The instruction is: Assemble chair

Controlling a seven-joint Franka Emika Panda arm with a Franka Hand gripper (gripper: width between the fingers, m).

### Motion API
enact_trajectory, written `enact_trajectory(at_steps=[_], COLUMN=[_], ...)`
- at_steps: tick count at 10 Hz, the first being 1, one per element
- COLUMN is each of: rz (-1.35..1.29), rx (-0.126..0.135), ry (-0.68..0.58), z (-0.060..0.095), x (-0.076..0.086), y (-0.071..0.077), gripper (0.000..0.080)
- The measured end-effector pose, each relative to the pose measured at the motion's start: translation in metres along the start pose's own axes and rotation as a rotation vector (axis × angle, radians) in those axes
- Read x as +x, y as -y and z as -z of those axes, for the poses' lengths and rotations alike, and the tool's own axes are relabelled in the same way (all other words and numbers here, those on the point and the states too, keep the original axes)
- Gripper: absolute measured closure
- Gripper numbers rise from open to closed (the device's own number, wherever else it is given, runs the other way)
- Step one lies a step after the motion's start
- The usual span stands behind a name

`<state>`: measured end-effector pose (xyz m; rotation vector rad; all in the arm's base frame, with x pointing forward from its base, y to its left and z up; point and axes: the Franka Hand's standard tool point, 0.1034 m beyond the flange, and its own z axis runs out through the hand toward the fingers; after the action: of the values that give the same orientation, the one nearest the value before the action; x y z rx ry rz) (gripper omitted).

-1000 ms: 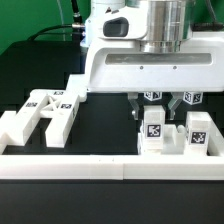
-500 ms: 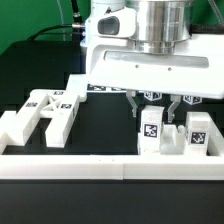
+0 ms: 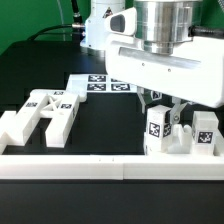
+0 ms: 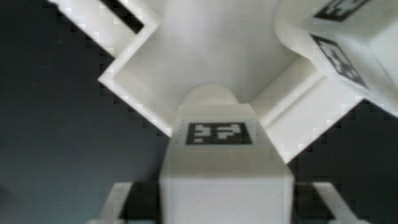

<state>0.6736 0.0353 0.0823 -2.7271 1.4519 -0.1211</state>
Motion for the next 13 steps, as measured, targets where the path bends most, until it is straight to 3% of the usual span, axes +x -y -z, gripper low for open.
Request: enact_trajectory(at_steps=[4, 5, 6, 8, 13], rz=[-0.228, -0.224, -0.207, -0.148, 0.223], rx=[-0.002, -0.002, -0.002, -0.003, -0.004], ry=[0.003, 0.003, 0.003, 0.003, 0.0], z=[-0.0003, -0.0003, -0.0004, -0.0004, 0.0001], x=[-0.0047, -0.0048, -0.0049, -0.0022, -0.0009], y=[0.0023, 0.0023, 0.0023, 0.0007, 0.0008], gripper=[0.0508, 0.0434, 0.0434, 0.0182, 0.0151])
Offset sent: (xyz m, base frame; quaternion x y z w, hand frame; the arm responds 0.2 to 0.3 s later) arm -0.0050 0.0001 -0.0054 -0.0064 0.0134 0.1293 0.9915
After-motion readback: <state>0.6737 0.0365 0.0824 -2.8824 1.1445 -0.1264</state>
